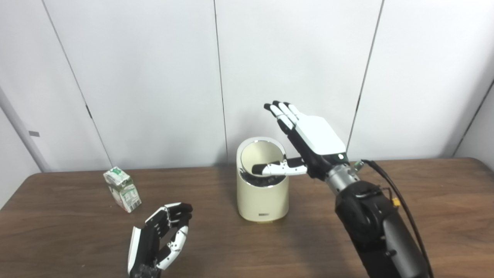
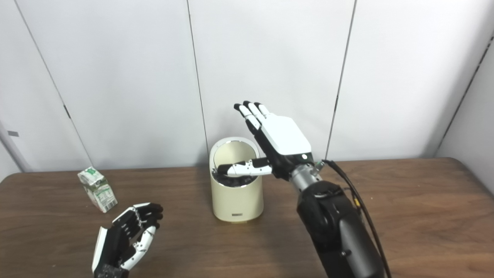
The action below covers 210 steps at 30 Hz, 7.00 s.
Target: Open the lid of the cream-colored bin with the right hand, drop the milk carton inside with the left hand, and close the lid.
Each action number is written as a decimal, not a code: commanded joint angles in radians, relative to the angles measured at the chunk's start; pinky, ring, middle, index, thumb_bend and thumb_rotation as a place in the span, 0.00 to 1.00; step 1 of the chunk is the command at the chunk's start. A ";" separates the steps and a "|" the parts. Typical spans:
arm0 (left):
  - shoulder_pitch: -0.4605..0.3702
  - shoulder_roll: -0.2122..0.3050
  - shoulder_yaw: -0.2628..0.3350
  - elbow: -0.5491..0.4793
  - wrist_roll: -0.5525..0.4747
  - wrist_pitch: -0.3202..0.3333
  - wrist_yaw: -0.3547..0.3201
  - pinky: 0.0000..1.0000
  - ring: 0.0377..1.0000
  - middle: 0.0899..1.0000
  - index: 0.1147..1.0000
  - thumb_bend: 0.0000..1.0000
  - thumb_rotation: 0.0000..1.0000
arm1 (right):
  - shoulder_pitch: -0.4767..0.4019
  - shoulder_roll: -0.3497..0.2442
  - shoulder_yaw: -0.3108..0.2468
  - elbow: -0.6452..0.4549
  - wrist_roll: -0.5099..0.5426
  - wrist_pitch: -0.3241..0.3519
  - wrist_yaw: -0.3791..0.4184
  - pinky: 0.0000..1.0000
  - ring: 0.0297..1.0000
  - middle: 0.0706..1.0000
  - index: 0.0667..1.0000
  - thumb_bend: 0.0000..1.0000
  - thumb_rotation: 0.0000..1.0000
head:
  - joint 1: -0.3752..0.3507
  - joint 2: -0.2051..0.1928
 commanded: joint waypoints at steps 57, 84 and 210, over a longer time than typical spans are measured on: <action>0.022 -0.031 -0.010 -0.023 0.024 0.005 0.015 0.57 0.63 0.64 0.60 0.21 0.24 | -0.111 -0.080 0.111 0.302 0.043 0.108 -0.220 0.89 0.95 0.93 0.94 0.92 0.81 | 0.010 0.026; 0.026 -0.037 -0.011 -0.043 0.034 0.019 0.016 0.57 0.63 0.63 0.60 0.21 0.25 | -0.126 -0.052 0.139 0.327 0.029 0.126 -0.261 0.85 0.93 0.91 0.92 0.87 0.79 | 0.016 0.030; -0.023 0.153 0.029 -0.437 -0.216 0.191 -0.131 0.62 0.70 0.73 0.75 0.81 0.47 | 0.646 0.073 -0.297 -0.036 0.551 -0.431 -0.508 0.54 0.65 0.65 0.61 0.27 0.33 | 0.028 0.029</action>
